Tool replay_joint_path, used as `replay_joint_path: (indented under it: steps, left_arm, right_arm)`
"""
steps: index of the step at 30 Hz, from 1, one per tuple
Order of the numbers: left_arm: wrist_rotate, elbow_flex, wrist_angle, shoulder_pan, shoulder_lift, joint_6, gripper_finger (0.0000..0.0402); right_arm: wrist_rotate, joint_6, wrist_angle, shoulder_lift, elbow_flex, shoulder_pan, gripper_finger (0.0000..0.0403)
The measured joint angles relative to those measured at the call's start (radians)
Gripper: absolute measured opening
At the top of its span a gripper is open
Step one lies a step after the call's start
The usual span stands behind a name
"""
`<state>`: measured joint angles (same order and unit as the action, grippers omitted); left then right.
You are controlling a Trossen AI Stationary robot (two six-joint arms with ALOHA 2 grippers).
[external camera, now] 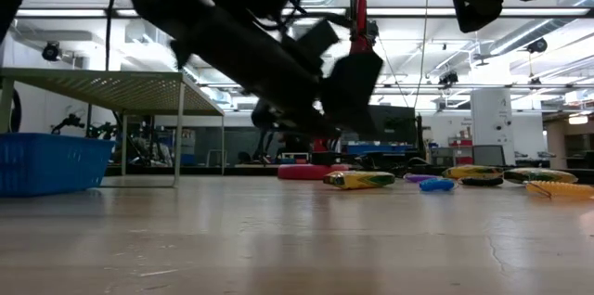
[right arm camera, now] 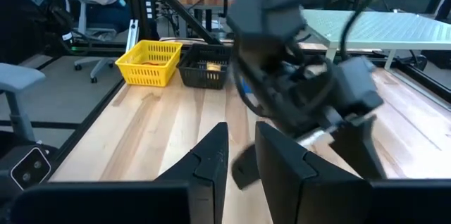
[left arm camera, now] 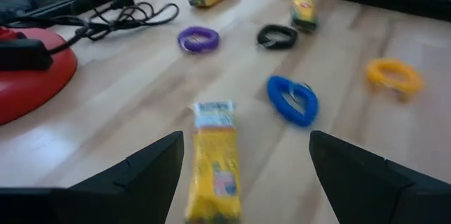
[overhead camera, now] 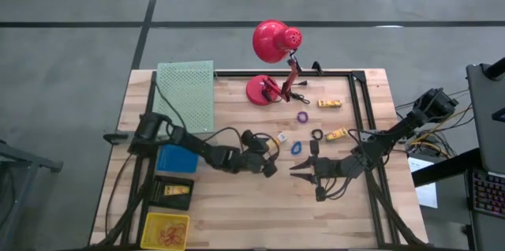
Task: Pick & Place Office Desk Supplies
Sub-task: Put the crayons box into the black bin
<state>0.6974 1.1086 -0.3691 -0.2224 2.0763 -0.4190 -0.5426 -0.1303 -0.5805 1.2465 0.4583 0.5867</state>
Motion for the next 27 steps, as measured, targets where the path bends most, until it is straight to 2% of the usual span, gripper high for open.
replay_joint_path:
  steps: [8,14,21,27]
  left_arm:
    - [-0.001,0.079,0.129,0.045,0.058,0.0,0.0312]
    - [0.001,0.082,0.176,0.075,0.059,-0.008,0.0312]
    - [-0.085,0.081,0.214,0.09,0.059,-0.007,0.0312]
    - [-0.097,0.081,0.228,0.093,0.059,-0.007,0.0312]
  right_arm:
    - [0.0,0.0,0.001,0.0,0.0,0.0,0.0077]
    - [0.0,0.0,0.0,0.0,0.0,0.0,0.0084]
    - [0.0,0.0,0.0,0.0,0.0,0.0,0.0085]
    - [0.0,0.0,0.0,0.0,0.0,0.0,0.0075]
